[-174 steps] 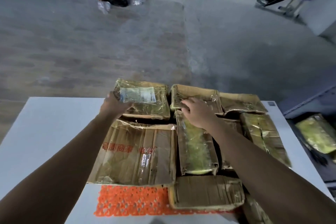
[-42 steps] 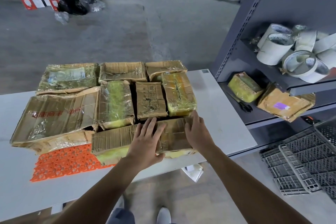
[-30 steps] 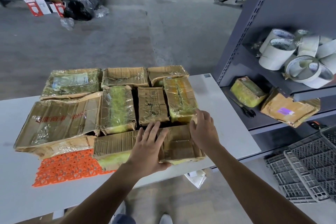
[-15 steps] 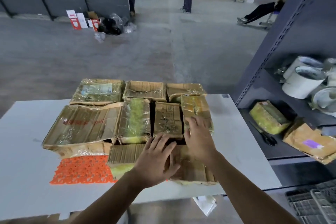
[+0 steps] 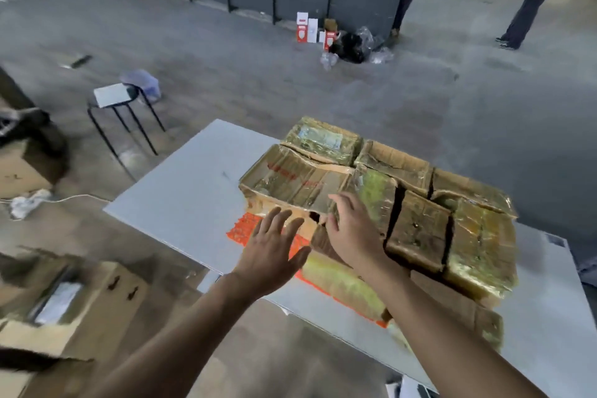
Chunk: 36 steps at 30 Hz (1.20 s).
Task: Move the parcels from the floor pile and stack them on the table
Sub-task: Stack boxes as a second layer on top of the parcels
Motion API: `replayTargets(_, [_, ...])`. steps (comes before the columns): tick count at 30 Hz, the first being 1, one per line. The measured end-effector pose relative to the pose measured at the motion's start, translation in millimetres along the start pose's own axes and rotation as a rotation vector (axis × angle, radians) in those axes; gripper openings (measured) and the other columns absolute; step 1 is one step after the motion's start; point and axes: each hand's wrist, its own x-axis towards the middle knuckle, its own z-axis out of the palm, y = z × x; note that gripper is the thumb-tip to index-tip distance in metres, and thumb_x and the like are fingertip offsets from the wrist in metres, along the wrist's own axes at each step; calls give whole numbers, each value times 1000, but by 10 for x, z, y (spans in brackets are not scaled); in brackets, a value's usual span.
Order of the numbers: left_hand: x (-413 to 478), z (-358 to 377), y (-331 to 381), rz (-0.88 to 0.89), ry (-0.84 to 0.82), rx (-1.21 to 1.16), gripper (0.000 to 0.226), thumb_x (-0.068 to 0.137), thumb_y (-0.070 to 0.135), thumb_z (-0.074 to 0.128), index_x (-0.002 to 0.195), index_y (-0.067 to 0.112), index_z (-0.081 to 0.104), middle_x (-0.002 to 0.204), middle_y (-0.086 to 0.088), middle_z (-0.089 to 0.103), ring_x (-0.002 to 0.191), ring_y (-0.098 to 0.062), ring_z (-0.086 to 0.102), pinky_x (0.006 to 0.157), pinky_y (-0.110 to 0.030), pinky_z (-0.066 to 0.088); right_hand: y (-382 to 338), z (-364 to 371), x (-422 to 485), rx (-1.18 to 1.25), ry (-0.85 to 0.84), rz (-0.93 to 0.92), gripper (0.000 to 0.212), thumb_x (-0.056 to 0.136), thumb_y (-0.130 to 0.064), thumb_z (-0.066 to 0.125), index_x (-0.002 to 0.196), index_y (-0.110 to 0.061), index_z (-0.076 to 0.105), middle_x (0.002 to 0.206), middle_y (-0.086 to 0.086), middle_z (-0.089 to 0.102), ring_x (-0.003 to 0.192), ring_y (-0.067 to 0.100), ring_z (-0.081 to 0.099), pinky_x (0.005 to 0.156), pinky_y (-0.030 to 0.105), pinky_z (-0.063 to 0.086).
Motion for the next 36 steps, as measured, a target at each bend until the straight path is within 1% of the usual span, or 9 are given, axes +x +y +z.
replayTargets(2, [-183, -159, -259, -72, 41, -7, 66, 87, 58, 33, 133, 15, 53, 138, -13, 50, 135, -35, 38, 106, -50, 37, -289, 180, 73, 56, -38, -44, 36, 90, -7, 57, 126, -1, 58, 124, 17, 56, 117, 34, 54, 95, 40, 45])
replayTargets(4, [-399, -322, -550, -139, 65, -4, 66, 86, 59, 33, 132, 15, 53, 136, -13, 51, 134, -36, 40, 105, -49, 39, -638, 378, 110, 81, -95, -84, 35, 90, -6, 57, 125, 1, 57, 123, 20, 56, 116, 37, 54, 95, 41, 44])
replayTargets(7, [-805, -567, -1080, -245, 111, 15, 63, 87, 58, 35, 128, 14, 53, 132, -14, 54, 130, -37, 44, 101, -49, 42, -1277, 740, 75, 122, -161, -157, 35, 92, -6, 55, 126, 0, 56, 125, 20, 55, 120, 35, 51, 97, 38, 41])
replayTargets(10, [-1333, -808, -1678, -373, 142, 6, 65, 82, 56, 35, 127, 13, 55, 131, -15, 54, 129, -38, 45, 103, -49, 42, -2001, 1178, -41, 151, -256, -248, 39, 94, -8, 52, 133, -3, 52, 133, 16, 52, 126, 31, 48, 103, 35, 37])
replayTargets(15, [-2312, -1074, -2690, -531, 165, -4, 70, 78, 57, 32, 128, 14, 52, 130, -9, 50, 130, -33, 39, 110, -42, 35, -3219, 1900, -313, 207, -404, -254, 41, 97, -16, 48, 138, -12, 47, 139, 7, 47, 128, 23, 46, 103, 33, 38])
replayTargets(19, [-2994, -1254, -3274, -688, 153, -57, 58, 88, 50, 43, 135, 17, 47, 140, -6, 42, 138, -28, 27, 113, -37, 24, -4035, 2453, -500, 223, -500, -272, 41, 96, -17, 48, 137, -13, 48, 137, 7, 51, 128, 23, 47, 103, 35, 39])
replayTargets(25, [-3652, -1358, -4062, -842, 129, -60, 56, 91, 39, 56, 140, 17, 41, 145, -7, 38, 138, -26, 26, 114, -35, 22, -4876, 3173, -572, 201, -645, -326, 40, 98, -21, 46, 138, -17, 47, 137, 5, 50, 123, 23, 51, 95, 30, 39])
replayTargets(30, [-3898, -1446, -4674, -977, 101, -62, 56, 93, 40, 51, 144, 21, 36, 148, -4, 34, 140, -24, 23, 115, -35, 21, -5384, 3844, -387, 153, -739, -379, 41, 95, -26, 46, 136, -23, 48, 136, 0, 50, 122, 22, 51, 98, 39, 44])
replayTargets(36, [-3897, -1548, -5637, -1164, 57, -129, 54, 94, 41, 50, 143, 26, 34, 150, -3, 32, 141, -23, 23, 115, -43, 29, -5981, 4727, 127, 150, -894, -377, 40, 100, -23, 43, 139, -19, 45, 140, 4, 47, 125, 20, 48, 100, 34, 41])
